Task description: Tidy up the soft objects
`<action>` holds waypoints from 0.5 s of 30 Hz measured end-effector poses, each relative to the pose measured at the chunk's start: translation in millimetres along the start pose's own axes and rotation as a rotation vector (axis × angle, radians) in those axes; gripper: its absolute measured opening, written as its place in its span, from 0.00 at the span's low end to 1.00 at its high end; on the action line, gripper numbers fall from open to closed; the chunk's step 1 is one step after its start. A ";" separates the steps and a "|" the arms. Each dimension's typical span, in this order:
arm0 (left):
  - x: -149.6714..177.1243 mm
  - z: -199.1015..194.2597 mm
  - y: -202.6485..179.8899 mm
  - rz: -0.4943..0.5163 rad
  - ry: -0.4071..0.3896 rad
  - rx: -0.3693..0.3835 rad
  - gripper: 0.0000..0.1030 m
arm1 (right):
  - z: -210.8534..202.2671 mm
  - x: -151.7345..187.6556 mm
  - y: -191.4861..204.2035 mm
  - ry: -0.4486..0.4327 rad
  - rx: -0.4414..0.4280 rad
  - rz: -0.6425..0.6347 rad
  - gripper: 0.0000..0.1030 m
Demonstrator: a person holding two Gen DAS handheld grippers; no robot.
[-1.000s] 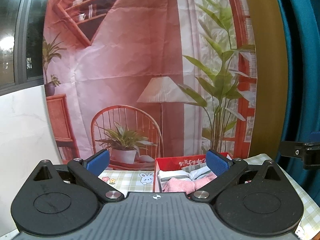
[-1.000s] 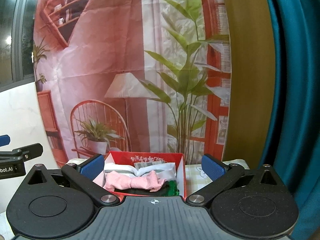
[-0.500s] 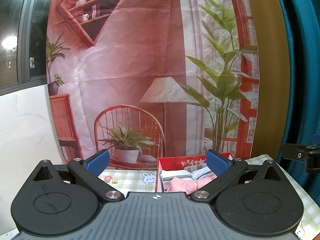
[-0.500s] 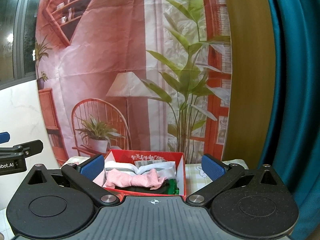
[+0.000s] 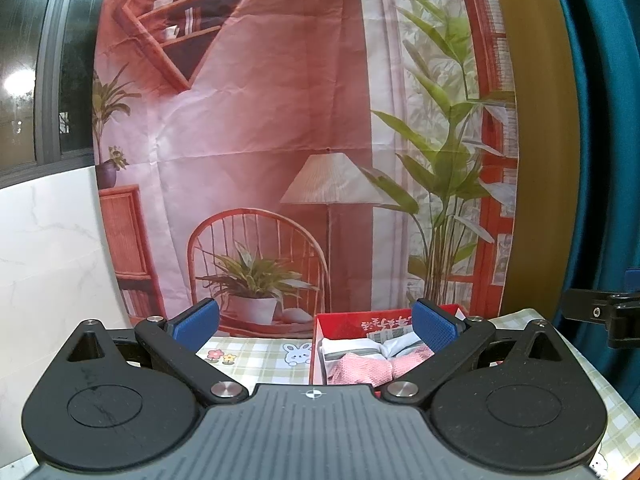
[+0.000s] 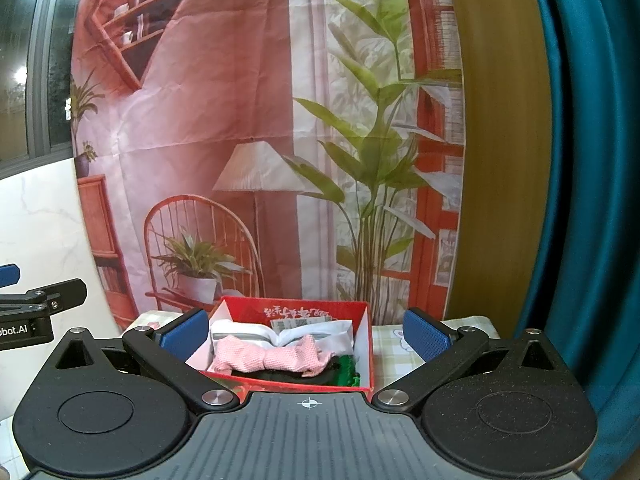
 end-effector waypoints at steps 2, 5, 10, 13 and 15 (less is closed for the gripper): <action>0.3 -0.1 0.8 -0.004 0.001 0.004 1.00 | 0.0 -0.1 0.0 0.000 0.000 0.000 1.00; 0.5 0.2 2.7 -0.009 0.001 0.011 1.00 | -0.2 -0.1 0.3 -0.002 0.001 0.000 1.00; 1.2 0.3 4.4 -0.015 0.002 0.024 1.00 | -0.4 -1.1 -0.3 -0.004 0.007 -0.003 1.00; 1.5 0.5 4.9 -0.016 -0.001 0.024 1.00 | -0.4 -3.4 -1.8 -0.005 0.011 -0.004 1.00; 1.8 0.6 5.3 -0.019 -0.002 0.026 1.00 | -0.7 -3.9 -2.2 -0.003 0.009 -0.001 1.00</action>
Point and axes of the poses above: each gripper's, at about its wrist camera, not at the fingertips, and z roughly the way its jaws point, y to its left, x to its underside, the point moved 4 cm from there along z, roughly the way its jaws point, and after that the axes turned 3 degrees about z, right-handed, at the moved point
